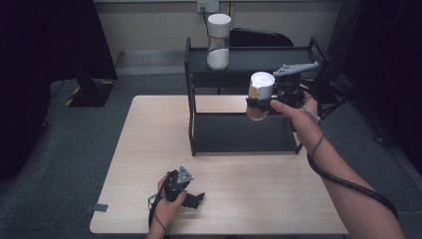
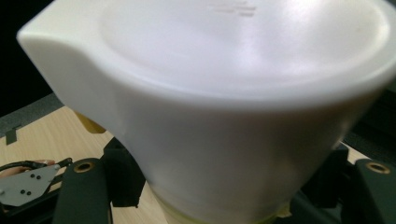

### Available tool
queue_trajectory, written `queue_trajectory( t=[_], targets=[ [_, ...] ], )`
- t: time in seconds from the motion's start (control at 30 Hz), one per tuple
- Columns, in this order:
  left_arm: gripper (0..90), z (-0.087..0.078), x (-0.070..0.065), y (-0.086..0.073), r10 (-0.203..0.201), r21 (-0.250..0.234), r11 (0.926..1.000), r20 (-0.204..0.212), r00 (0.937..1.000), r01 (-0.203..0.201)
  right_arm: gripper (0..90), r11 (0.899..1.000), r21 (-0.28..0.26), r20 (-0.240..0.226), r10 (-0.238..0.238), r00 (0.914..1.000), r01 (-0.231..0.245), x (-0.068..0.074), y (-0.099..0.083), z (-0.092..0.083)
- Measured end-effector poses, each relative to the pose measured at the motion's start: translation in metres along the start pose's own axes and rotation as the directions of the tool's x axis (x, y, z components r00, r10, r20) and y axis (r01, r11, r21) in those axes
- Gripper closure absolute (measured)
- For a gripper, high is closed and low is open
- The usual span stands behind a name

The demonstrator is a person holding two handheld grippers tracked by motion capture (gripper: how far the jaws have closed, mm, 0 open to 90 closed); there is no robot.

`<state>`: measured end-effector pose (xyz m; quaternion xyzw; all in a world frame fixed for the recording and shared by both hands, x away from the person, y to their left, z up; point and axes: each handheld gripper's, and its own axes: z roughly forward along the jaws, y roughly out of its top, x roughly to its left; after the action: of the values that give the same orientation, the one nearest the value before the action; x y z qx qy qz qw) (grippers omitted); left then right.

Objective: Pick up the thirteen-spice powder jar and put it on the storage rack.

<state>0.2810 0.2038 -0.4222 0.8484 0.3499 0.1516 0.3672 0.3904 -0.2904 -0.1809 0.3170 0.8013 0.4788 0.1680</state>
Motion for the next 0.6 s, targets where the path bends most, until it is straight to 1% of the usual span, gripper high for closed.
queue_trajectory(
  t=[0.07,0.17,0.23,0.33,0.53,0.6],
  targets=[
    [0.0,0.0,0.0,0.0,-0.002,-0.001,1.0,0.001,1.0,0.002,29.7,1.0,-0.003,0.002,0.007,1.0,-0.007,-0.002,0.005,-0.003],
    [0.0,0.0,0.0,0.0,-0.001,-0.001,1.0,0.001,1.0,0.001,29.7,1.0,-0.003,0.01,0.003,0.9999,-0.003,-0.003,0.014,-0.006],
    [0.0,0.0,0.0,0.0,-0.001,-0.001,1.0,0.001,1.0,0.001,29.7,1.0,0.005,0.018,0.007,0.9998,-0.007,-0.004,0.02,-0.009],
    [0.0,0.0,0.0,0.0,-0.001,0.0,1.0,0.001,1.0,0.001,29.7,1.0,0.005,0.028,0.005,0.9996,-0.005,-0.006,0.025,-0.011],
    [0.0,0.0,0.0,0.0,0.0,0.0,1.0,0.001,1.0,0.0,29.8,1.0,-0.003,0.046,0.016,0.9988,-0.016,-0.009,0.038,-0.017],
    [0.0,0.0,0.0,0.0,0.0,0.0,1.0,0.001,1.0,0.0,29.8,1.0,0.003,0.055,0.009,0.9985,-0.009,-0.009,0.044,-0.018]
  ],
)
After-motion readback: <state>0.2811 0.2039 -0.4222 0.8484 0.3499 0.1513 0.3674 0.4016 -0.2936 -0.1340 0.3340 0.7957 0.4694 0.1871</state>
